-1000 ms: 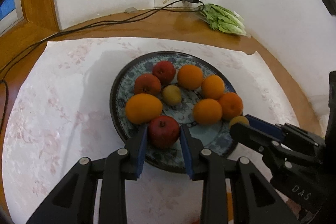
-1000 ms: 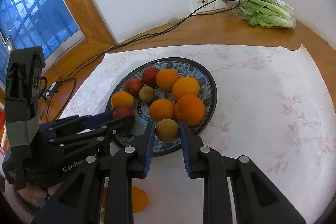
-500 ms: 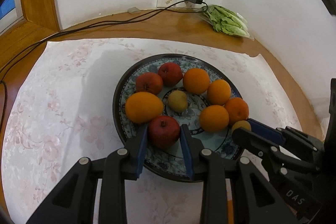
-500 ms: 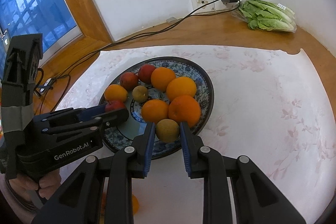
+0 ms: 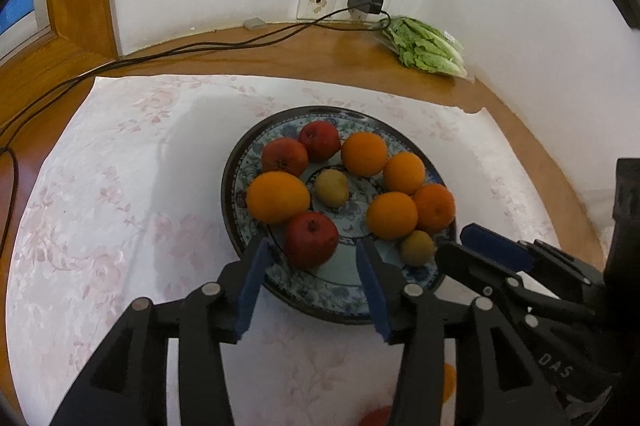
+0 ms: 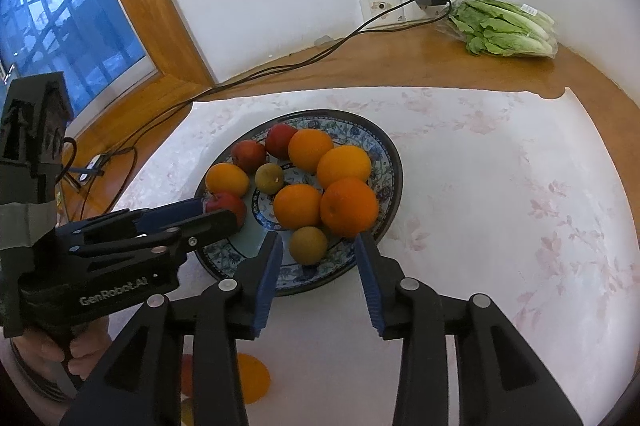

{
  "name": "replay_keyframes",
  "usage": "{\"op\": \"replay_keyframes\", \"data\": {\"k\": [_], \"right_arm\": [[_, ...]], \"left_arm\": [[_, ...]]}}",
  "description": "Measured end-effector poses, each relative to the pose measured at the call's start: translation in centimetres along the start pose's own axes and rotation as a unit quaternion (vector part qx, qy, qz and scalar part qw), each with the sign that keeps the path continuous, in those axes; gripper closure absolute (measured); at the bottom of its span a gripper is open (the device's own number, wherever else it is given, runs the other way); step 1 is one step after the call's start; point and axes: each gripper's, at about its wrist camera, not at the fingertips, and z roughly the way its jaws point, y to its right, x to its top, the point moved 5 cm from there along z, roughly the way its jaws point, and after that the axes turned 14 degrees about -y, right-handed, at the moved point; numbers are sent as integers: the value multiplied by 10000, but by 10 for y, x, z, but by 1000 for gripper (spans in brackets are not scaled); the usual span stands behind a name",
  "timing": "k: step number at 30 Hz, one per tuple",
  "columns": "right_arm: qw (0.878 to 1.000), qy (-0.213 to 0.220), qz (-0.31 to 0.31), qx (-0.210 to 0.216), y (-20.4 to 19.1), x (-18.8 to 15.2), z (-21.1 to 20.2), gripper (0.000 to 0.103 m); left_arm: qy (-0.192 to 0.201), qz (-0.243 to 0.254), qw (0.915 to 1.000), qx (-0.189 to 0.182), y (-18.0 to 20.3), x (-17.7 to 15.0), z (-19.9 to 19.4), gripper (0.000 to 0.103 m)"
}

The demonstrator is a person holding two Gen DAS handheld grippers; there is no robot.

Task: Organize fruits
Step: 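Lower both fruits onto the plate and open both tools, then withdraw both open tools from the plate toward the loose fruit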

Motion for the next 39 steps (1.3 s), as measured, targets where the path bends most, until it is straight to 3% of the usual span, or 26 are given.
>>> {"op": "replay_keyframes", "data": {"k": [14,39], "right_arm": [[9999,26,133,106,-6,-20,-25,56],[9992,-163,331,122,-9,-64,-39,56]], "left_arm": [[-30,-31,9999,-96,5,-26,-28,44],[-582,172,9977,-285,25,-86,-31,43]]}}
